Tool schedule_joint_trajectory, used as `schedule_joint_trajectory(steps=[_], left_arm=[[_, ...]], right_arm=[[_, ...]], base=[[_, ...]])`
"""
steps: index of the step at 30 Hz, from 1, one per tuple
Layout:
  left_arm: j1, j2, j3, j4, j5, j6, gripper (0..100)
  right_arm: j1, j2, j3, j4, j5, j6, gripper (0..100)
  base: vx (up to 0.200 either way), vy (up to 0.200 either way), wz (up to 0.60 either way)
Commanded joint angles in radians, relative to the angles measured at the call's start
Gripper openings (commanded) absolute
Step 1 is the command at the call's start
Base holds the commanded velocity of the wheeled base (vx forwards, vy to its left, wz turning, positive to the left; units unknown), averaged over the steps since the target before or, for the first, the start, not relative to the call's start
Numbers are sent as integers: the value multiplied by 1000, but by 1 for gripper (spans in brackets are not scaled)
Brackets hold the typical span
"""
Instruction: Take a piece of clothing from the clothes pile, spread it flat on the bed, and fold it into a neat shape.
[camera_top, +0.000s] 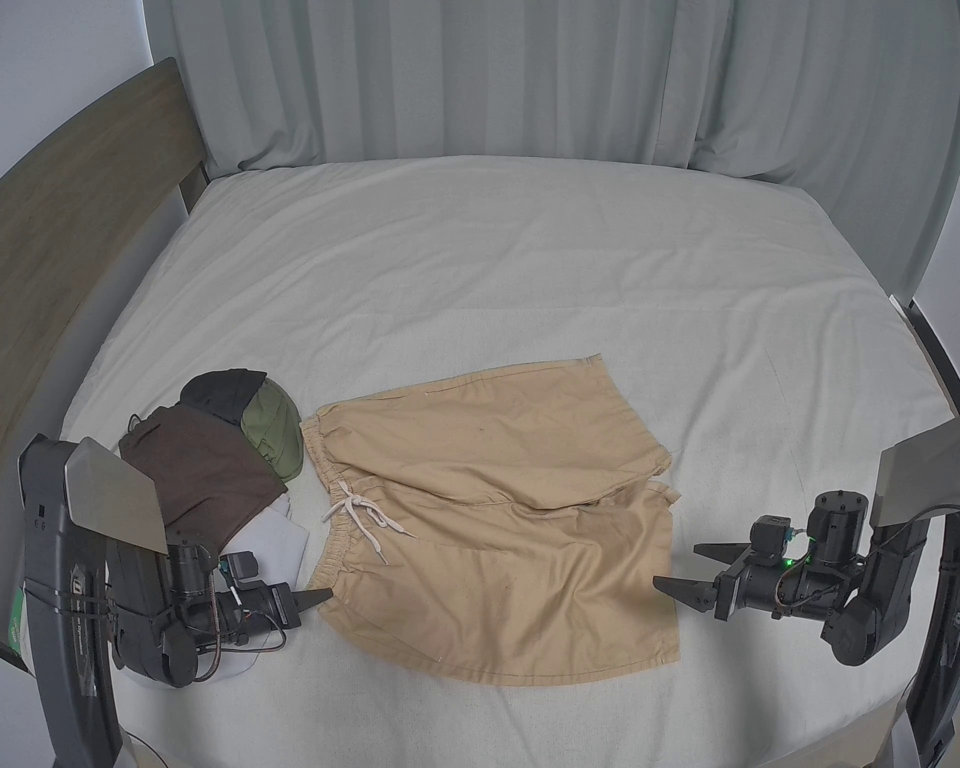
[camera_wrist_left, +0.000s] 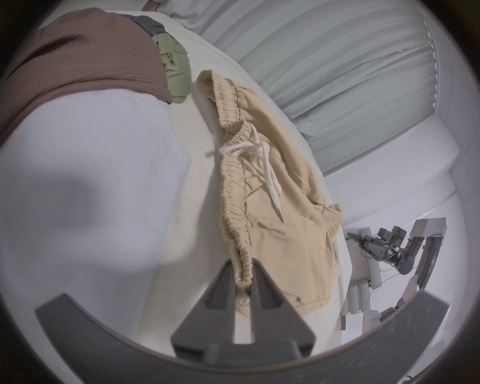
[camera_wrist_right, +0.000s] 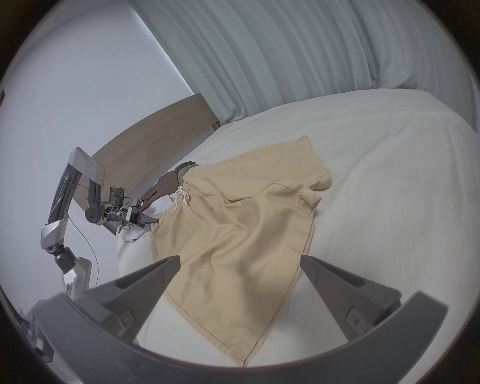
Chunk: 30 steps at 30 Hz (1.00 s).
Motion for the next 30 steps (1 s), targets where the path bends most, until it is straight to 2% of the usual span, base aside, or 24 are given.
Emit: schedule_joint_trajectory(steps=[1,14,20,30], left_arm=[[-6,1,2,-1,0,1,0],[-7,1,7,-1,0,6,0],[-4,-1,13,-1,0,1,0],[-3,-10,25,-2,-11,12,0]], right_arm=[[-1,6,21,1,2,0,100],[-21,101,102,1,48,-3,100],[-16,130,148,2,74,-37,100],[-12,194,140,1,71,-38,100]], base=[[0,0,0],[0,0,0],[0,0,0],[0,0,0]])
